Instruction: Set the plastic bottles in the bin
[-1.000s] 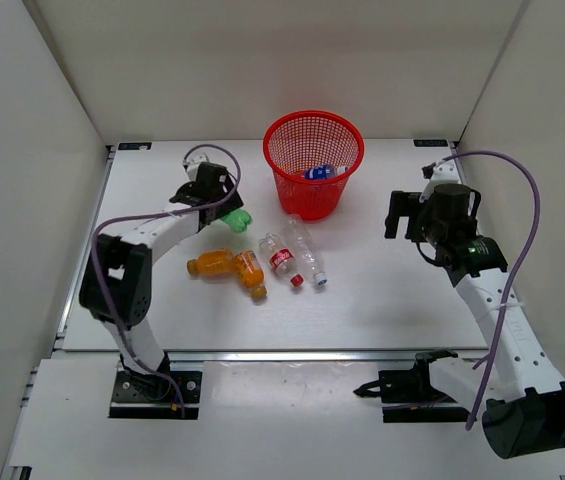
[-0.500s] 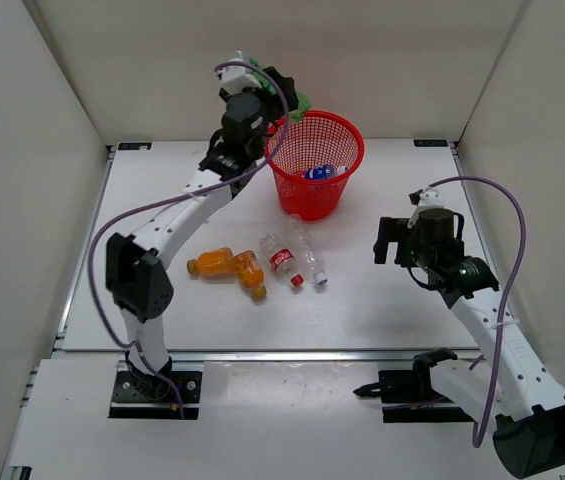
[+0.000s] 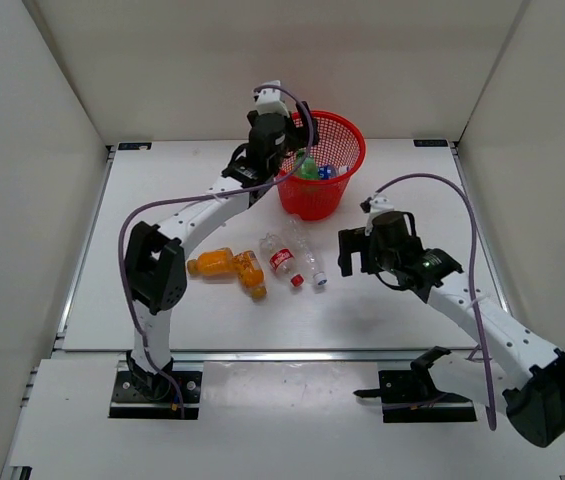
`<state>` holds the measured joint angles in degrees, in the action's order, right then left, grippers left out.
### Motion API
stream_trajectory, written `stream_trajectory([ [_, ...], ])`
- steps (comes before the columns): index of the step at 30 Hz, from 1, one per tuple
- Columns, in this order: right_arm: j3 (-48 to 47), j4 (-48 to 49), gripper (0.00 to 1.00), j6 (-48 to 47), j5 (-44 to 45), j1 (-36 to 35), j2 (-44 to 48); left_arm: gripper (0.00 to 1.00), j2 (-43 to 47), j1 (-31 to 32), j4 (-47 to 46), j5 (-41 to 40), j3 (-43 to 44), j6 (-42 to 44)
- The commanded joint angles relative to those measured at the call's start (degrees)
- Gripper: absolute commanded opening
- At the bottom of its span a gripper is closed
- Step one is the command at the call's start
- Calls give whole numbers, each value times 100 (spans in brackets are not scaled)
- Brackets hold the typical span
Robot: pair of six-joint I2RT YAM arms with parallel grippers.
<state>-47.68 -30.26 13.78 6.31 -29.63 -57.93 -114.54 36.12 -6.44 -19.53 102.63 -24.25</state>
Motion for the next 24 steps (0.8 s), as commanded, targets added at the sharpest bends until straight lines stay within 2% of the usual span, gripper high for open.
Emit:
stream_trajectory([
  [1,-13,695,99,-7,-138,-210,-375,98,1134,0,-51,319,-164,340],
  [5,22,1476,99,-103,-393,-324,-780,99,2029,36,511,441,-927,527],
  [7,127,1994,98,-322,-402,-412,-1131,99,2593,18,582,-57,-1908,352],
  [10,154,2646,96,-622,-376,-543,-1693,98,3498,-96,844,-218,-3122,124],
  [12,-4,2911,96,-762,-332,-605,-2028,99,4209,-350,1082,-210,-3792,-244],
  [13,-48,3147,96,-824,-410,-649,-2186,99,4551,-621,1196,52,-4247,-421],
  [17,-92,3876,93,-763,-524,-580,-2730,99,5520,-1448,1880,309,-5461,-836],
  [22,-355,4063,86,-640,-903,-518,-3249,99,6565,-1581,3163,-121,-6104,-861],
  [24,-452,4081,84,-684,-990,-562,-3513,99,6839,-1704,3394,-7,-6421,-984],
])
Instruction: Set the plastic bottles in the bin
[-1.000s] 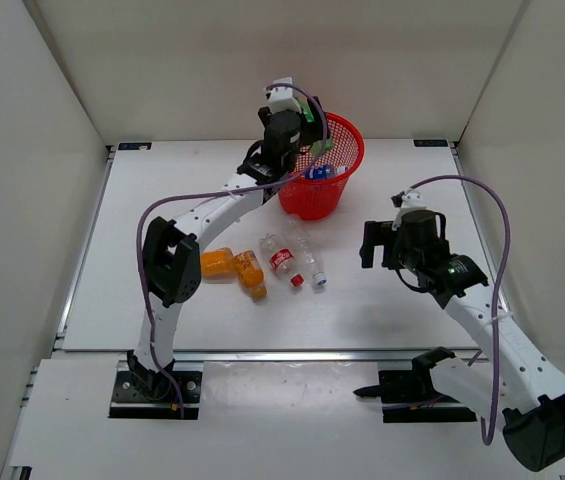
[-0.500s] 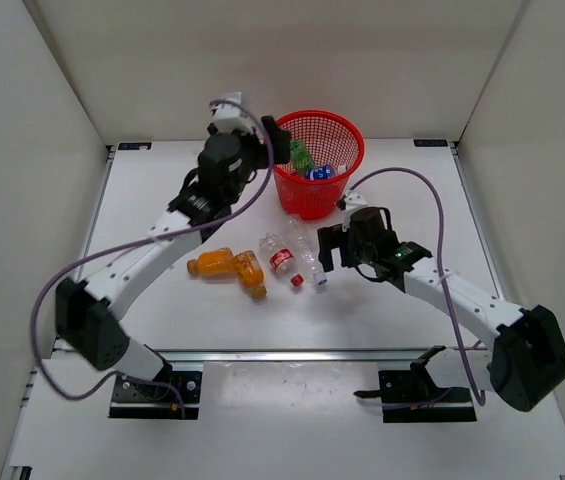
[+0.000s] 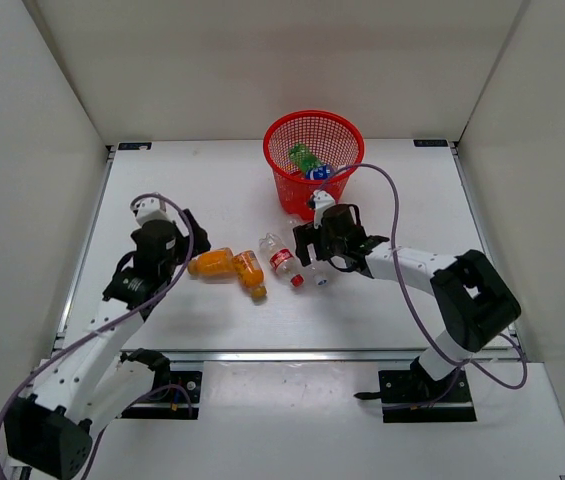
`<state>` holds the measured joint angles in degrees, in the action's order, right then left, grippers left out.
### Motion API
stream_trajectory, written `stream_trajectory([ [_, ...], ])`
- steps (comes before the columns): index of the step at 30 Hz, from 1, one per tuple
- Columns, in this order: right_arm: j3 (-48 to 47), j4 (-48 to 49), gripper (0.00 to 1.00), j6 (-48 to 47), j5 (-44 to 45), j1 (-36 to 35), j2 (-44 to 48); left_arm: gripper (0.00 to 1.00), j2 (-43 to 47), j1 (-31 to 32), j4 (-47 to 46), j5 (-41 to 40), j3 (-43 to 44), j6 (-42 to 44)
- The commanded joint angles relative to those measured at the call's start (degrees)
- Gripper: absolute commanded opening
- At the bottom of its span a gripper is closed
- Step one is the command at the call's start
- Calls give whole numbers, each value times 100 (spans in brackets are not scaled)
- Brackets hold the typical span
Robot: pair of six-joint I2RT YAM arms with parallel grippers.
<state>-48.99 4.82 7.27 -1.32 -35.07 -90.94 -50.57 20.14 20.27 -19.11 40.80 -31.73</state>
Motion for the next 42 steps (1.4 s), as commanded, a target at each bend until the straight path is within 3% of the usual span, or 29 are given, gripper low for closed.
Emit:
stream_trajectory([
  [1,-321,599,82,-50,-228,-17,-284,99,642,-150,837,65,-317,-342],
  [8,-428,695,65,336,-491,149,-697,99,1373,-160,1083,259,-669,-668],
  [16,3,301,39,390,-255,97,-199,99,1646,-353,1304,276,-933,-800],
  [20,372,-155,39,249,-36,-148,759,98,1288,-327,1111,408,-898,-765],
  [23,540,-463,33,-39,358,-403,1453,99,962,-300,813,566,-959,-800],
  [28,-126,-1369,27,-1016,371,-948,1965,99,593,-441,460,865,-1056,-836],
  [31,-444,-916,33,-1568,211,-1246,2264,99,259,-397,442,743,-837,-739],
  [33,-602,-526,31,-1885,377,-1274,2335,99,-4,-475,416,882,-758,-660],
  [38,-1690,676,32,-2484,396,-441,1817,99,-392,-547,460,1200,-573,-502],
  [42,-2814,810,33,-2529,-324,437,833,99,-392,-476,530,1191,-397,-282],
])
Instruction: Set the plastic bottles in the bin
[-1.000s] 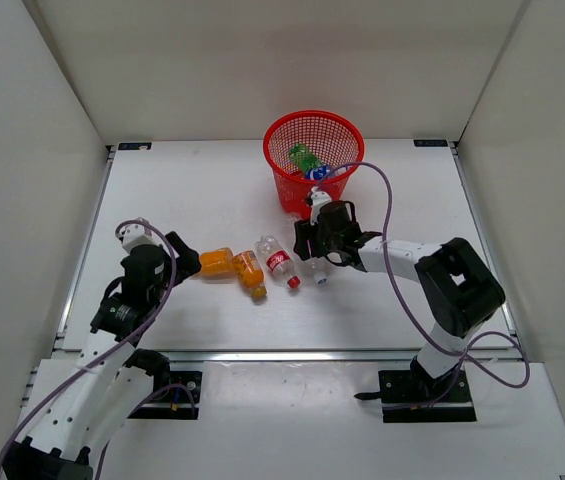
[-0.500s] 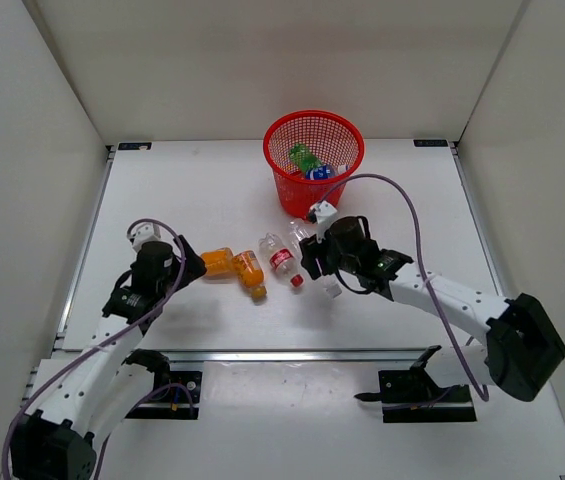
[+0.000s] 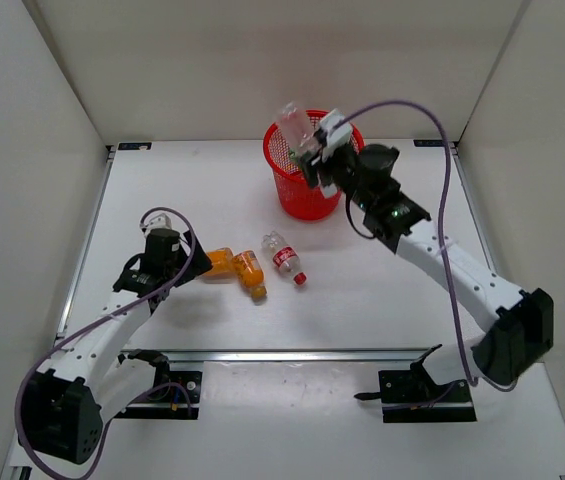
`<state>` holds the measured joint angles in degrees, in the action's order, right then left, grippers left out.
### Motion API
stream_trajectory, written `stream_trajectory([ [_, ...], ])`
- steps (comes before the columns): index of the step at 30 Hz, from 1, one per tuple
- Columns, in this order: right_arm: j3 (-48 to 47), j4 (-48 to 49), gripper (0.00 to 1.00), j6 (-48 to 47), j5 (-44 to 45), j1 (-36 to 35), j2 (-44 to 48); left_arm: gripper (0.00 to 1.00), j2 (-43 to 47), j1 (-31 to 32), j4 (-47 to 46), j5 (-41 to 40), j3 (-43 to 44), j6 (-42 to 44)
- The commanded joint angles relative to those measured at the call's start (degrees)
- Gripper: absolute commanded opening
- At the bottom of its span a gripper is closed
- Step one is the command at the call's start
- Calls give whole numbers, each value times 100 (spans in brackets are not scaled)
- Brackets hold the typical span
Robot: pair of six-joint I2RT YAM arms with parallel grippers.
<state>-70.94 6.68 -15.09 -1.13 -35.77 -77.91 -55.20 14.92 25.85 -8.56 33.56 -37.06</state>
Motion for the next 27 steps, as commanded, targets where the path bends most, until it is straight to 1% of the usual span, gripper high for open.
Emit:
stream_trajectory([
  [1,-919,624,34,-206,-536,605,-784,98,62,-32,60,187,396,321],
  [3,-1280,555,37,-169,-608,904,-1399,99,-8,-85,244,179,537,514],
  [4,-1561,493,39,-143,-591,1027,-1533,99,-148,-77,306,292,598,681],
  [6,-1895,221,44,-117,-538,1098,-2077,99,-342,-60,483,249,835,849],
  [8,-2178,115,57,6,-598,1177,-2402,99,-552,-50,562,406,932,1007],
  [9,-2370,-42,67,163,-695,1256,-2613,99,-614,-50,527,494,959,1042],
  [10,-2616,-226,75,191,-713,1326,-2694,99,-623,-50,501,661,968,1138],
  [11,-2688,-298,79,339,-731,1283,-2842,98,-667,-42,439,680,1029,1148],
  [13,-2899,-465,96,323,-722,1327,-2932,99,-685,46,430,706,1126,1235],
  [14,-2952,-466,99,270,-670,1309,-2888,99,-694,29,430,750,1205,1297],
  [18,-2952,-667,99,59,-197,1151,-2529,98,-755,90,527,847,1407,1254],
  [20,-2795,-1061,99,-45,67,1090,-2327,99,-720,256,492,829,1451,1140],
  [22,-2505,-1281,100,-169,750,976,-1976,99,-764,458,378,865,1556,956],
  [23,-2217,-1318,99,-169,1059,906,-1730,99,-808,564,360,864,1644,929],
  [25,-1680,-1449,99,-74,1324,835,-1317,99,-1096,845,272,873,1802,867],
  [26,-1304,-1511,99,110,1482,809,-1010,99,-1316,1029,254,691,1960,806],
  [27,-934,-1651,100,364,1553,817,-702,99,-1440,1179,254,689,2161,805],
])
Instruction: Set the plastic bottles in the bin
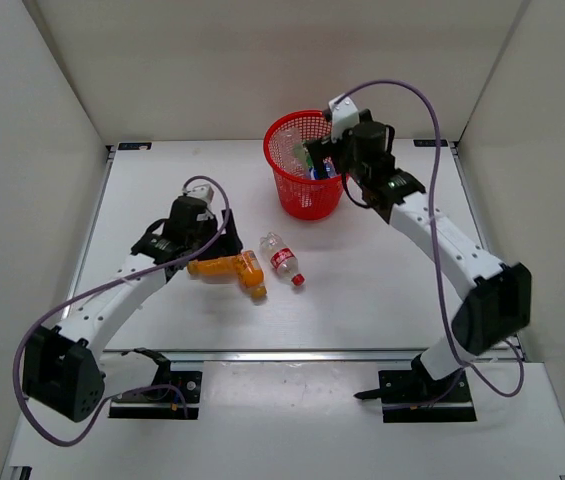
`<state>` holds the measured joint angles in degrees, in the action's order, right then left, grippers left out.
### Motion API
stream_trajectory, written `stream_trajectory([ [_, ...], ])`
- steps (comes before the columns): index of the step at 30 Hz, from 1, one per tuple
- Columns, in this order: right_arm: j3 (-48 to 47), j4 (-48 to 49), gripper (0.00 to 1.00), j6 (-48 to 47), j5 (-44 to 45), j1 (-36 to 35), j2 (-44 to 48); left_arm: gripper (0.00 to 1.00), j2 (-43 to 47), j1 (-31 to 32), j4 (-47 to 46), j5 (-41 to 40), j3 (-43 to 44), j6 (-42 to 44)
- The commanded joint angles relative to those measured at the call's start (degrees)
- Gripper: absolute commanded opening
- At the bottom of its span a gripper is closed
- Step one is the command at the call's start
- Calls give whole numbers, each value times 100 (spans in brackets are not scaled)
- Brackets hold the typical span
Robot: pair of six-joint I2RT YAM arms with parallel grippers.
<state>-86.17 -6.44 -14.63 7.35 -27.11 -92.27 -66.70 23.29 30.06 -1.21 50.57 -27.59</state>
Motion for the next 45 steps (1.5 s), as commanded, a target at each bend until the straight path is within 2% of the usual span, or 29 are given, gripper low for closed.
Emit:
stream_trajectory([
  [1,932,-497,99,503,749,-22,928,99,-526,561,-202,-46,541,-193],
  [5,2153,-1183,99,1574,715,522,2095,99,-1492,1018,-396,-19,1138,-640],
  [8,2893,-1491,99,2103,172,1503,3003,98,-2161,1362,-467,17,1587,-791],
  [10,3219,-1527,99,2210,-425,2040,3678,99,-2583,1573,-440,-150,1955,-765],
  [13,3423,-1798,99,2158,-569,2596,4136,98,-3077,1512,-334,-195,2255,-905],
  [20,3721,-2072,99,2113,-173,2703,4349,99,-3561,1460,-308,-354,2309,-923],
  [22,3791,-2073,99,2157,-226,2887,4366,99,-3701,1354,-483,31,2134,-1011],
  [30,4126,-2019,100,2289,-648,3046,4683,96,-4290,1556,-668,-2,2458,-985],
  [34,4354,-1923,99,2368,-411,2896,4850,69,-4151,1468,-844,288,2327,-906],
  [36,4433,-1966,99,2351,-481,2896,4903,60,-3931,1451,-783,148,2265,-800],
  [38,4434,-1949,99,2395,-647,2940,4868,54,-3510,1529,-730,130,2160,-608],
  [45,4539,-1712,99,2386,-1086,3054,4710,51,-2051,1776,-265,-336,2413,192],
])
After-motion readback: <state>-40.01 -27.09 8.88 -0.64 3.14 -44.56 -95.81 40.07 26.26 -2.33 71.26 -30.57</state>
